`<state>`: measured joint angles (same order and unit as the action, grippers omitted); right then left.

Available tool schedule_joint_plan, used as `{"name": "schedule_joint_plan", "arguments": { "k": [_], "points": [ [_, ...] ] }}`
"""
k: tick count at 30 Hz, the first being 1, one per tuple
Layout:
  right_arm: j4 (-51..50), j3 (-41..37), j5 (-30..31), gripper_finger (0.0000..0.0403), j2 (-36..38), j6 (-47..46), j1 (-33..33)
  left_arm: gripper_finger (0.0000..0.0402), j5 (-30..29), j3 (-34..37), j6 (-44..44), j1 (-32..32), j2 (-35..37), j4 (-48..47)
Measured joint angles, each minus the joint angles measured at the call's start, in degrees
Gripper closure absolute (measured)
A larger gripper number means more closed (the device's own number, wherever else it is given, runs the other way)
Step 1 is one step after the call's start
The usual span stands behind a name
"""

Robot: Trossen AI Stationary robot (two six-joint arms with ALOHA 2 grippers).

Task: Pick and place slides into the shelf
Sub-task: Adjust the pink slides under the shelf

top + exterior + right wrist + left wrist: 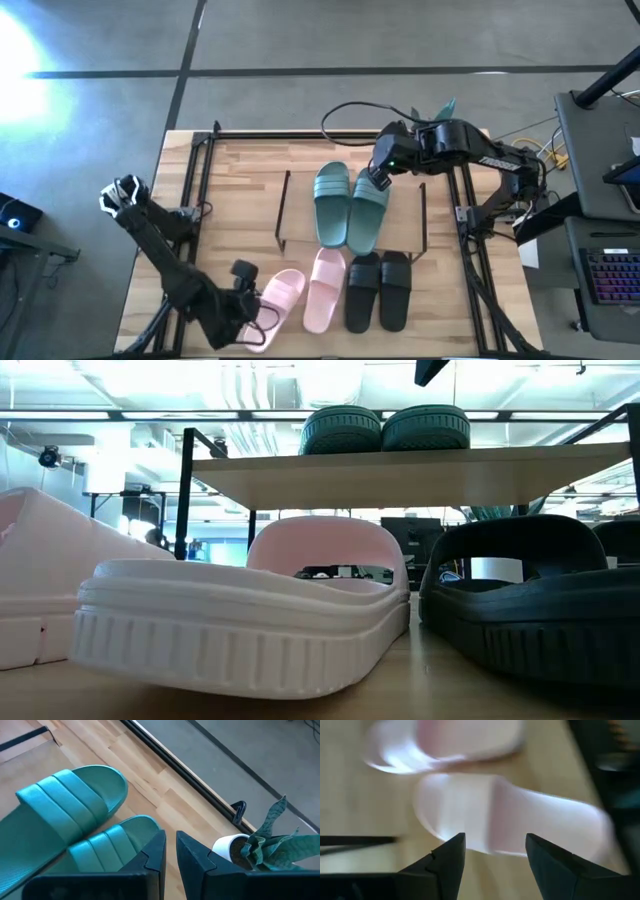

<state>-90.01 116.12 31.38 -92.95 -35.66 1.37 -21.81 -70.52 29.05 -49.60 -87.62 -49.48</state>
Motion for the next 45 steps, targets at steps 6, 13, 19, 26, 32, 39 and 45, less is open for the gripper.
{"name": "schedule_joint_plan", "arguments": {
  "k": [6, 13, 19, 26, 32, 39, 45],
  "points": [
    [0.00, -0.59, 0.20, 0.0367, 0.00, 1.59, 0.04, 0.0208, -5.15, 0.06, 0.19, -0.74, -5.90, 0.00],
    [0.00, -1.65, 0.21, 0.0367, 0.00, 1.88, 0.04, 0.0208, -4.95, 0.04, 0.55, -0.77, -11.23, 0.03],
    [0.00, -2.71, 0.25, 0.0367, 0.00, 1.88, 0.04, 0.0208, -8.65, 0.04, 0.58, 1.00, -14.35, 2.37],
    [0.00, -3.33, 0.28, 0.0367, 0.00, 1.88, 0.15, 0.0235, -6.78, 0.04, -2.94, 6.00, -16.66, 6.60],
    [0.00, -3.35, 0.27, 0.0367, 0.00, 1.64, 0.15, 0.0335, -7.26, 0.04, -7.11, 8.64, -16.09, 7.06],
    [0.00, -3.35, 0.24, 0.0367, 0.00, 0.78, 0.15, 0.0389, -8.86, 0.04, -6.83, 12.14, -15.54, 8.67],
    [0.00, -3.44, 0.22, 0.0367, 0.57, -0.27, 0.15, 0.0396, -10.40, -0.10, -1.30, 15.74, -15.58, 9.32]
  ]
}}
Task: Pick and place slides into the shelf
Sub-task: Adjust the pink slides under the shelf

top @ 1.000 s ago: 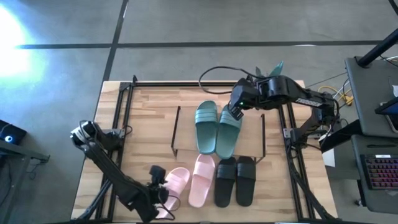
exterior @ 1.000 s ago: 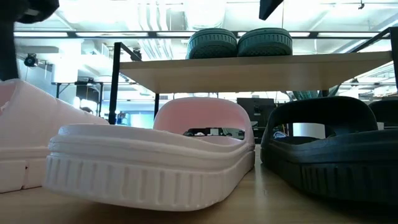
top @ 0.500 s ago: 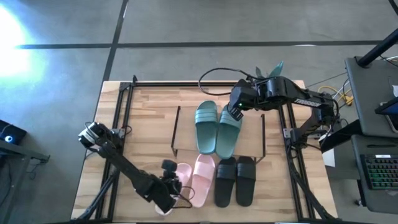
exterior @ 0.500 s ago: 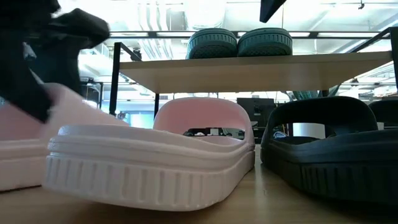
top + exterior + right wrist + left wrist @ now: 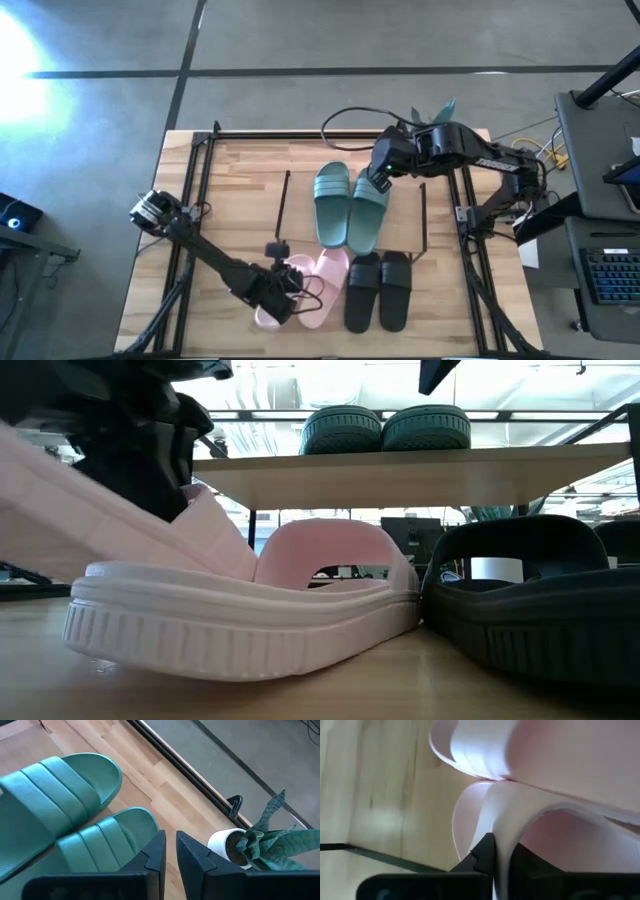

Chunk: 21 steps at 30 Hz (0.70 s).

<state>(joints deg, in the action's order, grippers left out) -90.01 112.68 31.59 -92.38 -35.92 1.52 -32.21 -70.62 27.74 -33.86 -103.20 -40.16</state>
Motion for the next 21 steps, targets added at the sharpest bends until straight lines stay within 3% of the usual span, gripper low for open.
{"name": "schedule_joint_plan", "arguments": {
  "k": [6, 12, 18, 21],
  "points": [
    [-0.01, -0.02, 0.00, 0.0367, 0.92, -0.08, 0.00, 0.0400, -2.91, -0.21, 0.44, 0.51, -0.01, -0.24],
    [0.01, -0.08, 0.00, 0.0367, 1.27, -0.08, 0.00, 0.0401, -2.55, -1.85, 3.44, -0.23, -0.06, -8.32],
    [0.04, -0.53, 1.90, 0.0367, 1.27, 0.00, 0.00, 0.0401, -1.01, -2.68, 3.50, -1.42, 0.11, -8.31],
    [0.01, -0.91, 2.24, 0.0367, 1.27, 0.00, 0.00, 0.0401, -5.76, -3.49, 3.47, -1.76, 0.16, -8.06]
  ]
}}
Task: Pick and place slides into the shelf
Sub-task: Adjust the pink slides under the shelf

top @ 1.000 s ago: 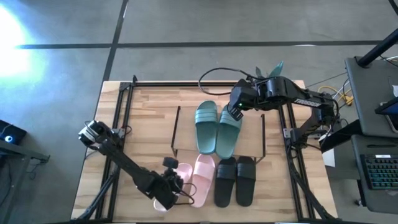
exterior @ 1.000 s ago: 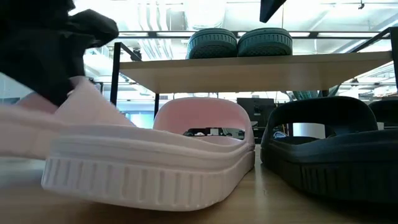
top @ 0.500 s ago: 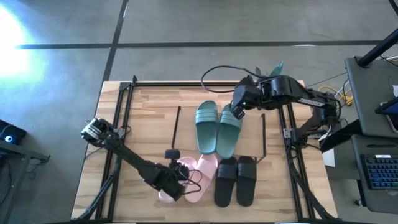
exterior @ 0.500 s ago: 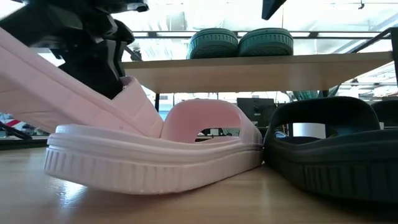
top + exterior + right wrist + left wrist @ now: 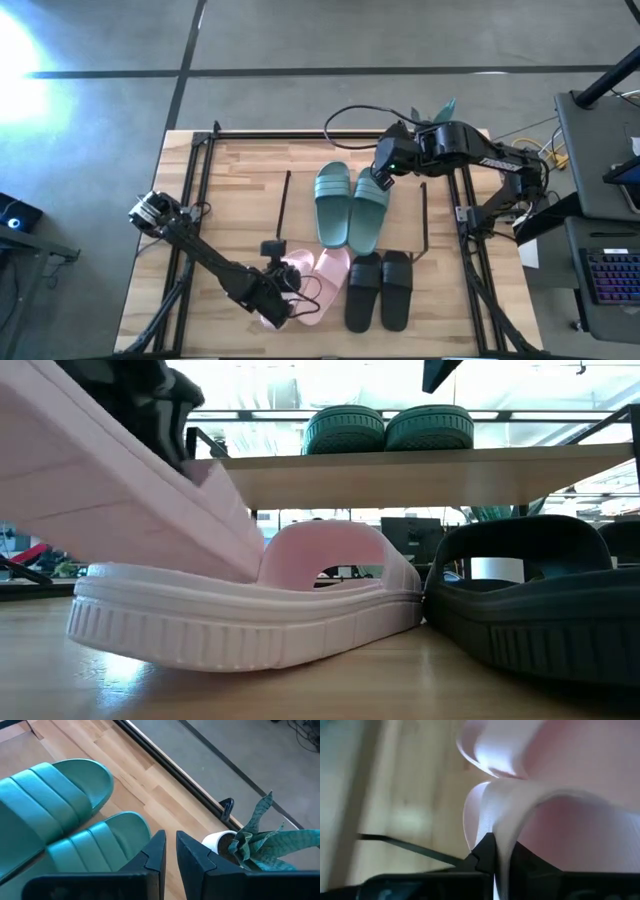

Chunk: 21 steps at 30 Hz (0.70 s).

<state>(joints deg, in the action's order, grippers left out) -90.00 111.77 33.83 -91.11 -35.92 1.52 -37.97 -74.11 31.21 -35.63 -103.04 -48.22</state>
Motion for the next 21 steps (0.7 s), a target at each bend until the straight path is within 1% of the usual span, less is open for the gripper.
{"name": "schedule_joint_plan", "arguments": {
  "k": [3, 9, 12, 15, 19, 21],
  "points": [
    [-0.02, -0.82, 0.32, 0.0367, 0.00, 0.02, 0.00, 0.0401, -2.98, 0.20, -0.19, 0.26, 0.01, -0.26],
    [0.00, -3.18, 0.30, 0.0367, 0.00, 0.17, 0.00, 0.0401, -3.44, 2.49, -0.84, 1.61, -0.23, 2.17],
    [0.00, -3.82, 0.29, 0.0367, 0.00, 0.17, 0.00, 0.0401, -3.51, 3.85, -4.04, 1.55, -0.23, 6.50],
    [0.01, -4.12, -0.29, 0.0367, 0.00, 0.17, 0.00, 0.0401, -3.00, 4.31, -6.27, 1.54, -0.23, 8.88],
    [-0.02, -4.23, -0.90, 0.0367, 0.35, 0.01, -0.02, 0.0399, -3.35, 4.50, -6.13, 2.02, -0.23, 9.23],
    [-0.02, -4.23, -1.29, 0.0367, 0.66, -0.02, -0.02, 0.0387, -3.16, 4.96, -6.20, 2.35, -0.20, 9.39]
  ]
}}
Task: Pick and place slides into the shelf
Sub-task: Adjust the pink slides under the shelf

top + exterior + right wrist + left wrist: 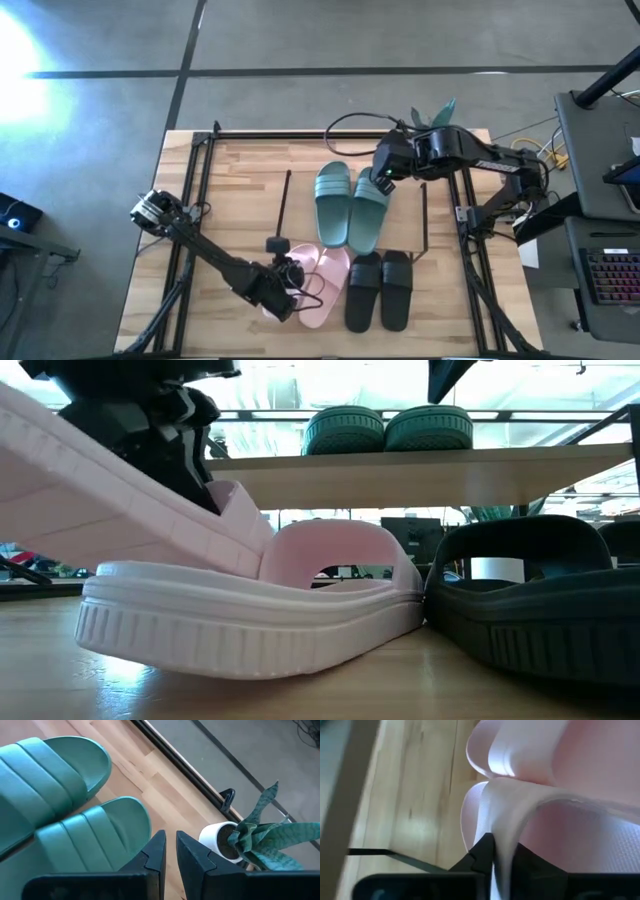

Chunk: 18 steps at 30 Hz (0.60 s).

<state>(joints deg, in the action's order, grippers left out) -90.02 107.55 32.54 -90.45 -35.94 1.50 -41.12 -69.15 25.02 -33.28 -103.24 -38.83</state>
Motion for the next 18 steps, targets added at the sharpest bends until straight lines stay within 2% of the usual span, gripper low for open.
{"name": "schedule_joint_plan", "arguments": {
  "k": [12, 18],
  "points": [
    [0.00, 0.00, -1.65, 0.0367, 2.14, -3.21, -0.13, 0.0248, 6.43, 0.46, 1.33, 0.30, 0.16, 2.66],
    [0.02, 0.00, -1.62, 0.0367, 3.07, -2.88, -0.13, 0.0212, 6.69, -1.13, -2.73, -0.44, 4.06, 2.14]
  ]
}}
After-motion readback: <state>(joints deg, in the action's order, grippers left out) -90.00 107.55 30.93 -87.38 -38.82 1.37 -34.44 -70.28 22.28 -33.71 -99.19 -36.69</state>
